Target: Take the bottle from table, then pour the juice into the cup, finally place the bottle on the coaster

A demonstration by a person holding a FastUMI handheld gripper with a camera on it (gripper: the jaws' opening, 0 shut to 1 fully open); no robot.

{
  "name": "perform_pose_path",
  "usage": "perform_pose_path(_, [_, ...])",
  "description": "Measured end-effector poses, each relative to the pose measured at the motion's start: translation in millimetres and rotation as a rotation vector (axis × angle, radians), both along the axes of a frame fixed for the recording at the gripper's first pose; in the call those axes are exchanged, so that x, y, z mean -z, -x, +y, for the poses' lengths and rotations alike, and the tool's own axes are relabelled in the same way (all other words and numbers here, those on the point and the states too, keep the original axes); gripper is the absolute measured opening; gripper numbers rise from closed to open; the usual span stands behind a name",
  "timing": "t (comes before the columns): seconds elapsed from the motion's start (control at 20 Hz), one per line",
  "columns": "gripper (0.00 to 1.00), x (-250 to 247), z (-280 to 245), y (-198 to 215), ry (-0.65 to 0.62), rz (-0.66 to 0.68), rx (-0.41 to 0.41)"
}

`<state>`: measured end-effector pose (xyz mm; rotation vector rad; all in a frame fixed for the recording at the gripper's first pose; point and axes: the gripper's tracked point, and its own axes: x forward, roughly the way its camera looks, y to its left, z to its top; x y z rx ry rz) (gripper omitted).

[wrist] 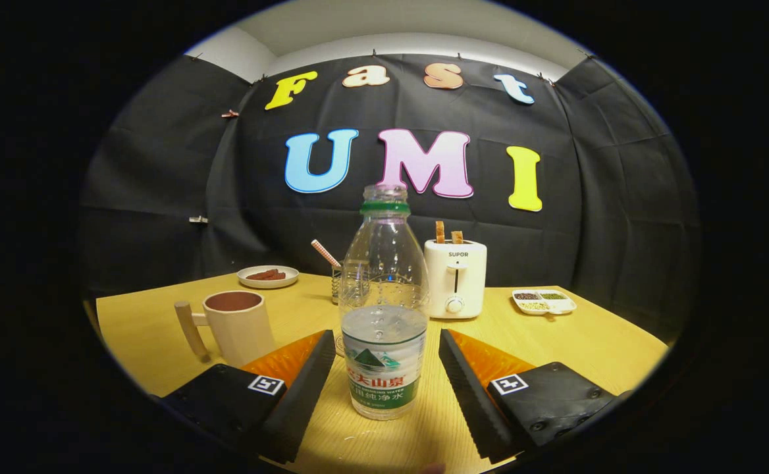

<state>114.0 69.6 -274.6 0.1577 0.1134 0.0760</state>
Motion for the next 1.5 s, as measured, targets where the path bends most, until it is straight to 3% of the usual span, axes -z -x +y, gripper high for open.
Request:
perform_pose_path(0.2, [0.95,3.9,3.2,-12.3,0.000,-0.005,0.011])
perform_pose_path(0.3, [0.87,4.5,1.2,-19.1,0.006,0.001,0.030])
perform_pose_path(0.35, [0.78,4.3,-1.1,-16.4,0.006,0.009,0.040])
perform_pose_path(0.55, [0.72,-6.8,-8.6,-23.1,0.072,0.016,0.069])
perform_pose_path(0.75, [0.71,-26.4,-18.4,-26.1,0.264,0.021,0.068])
perform_pose_path(1.15, [0.71,-76.5,-9.2,-32.9,0.719,-0.018,-0.024])
perform_pose_path(1.5, [0.71,-84.3,26.5,-32.1,0.978,-0.028,-0.130])
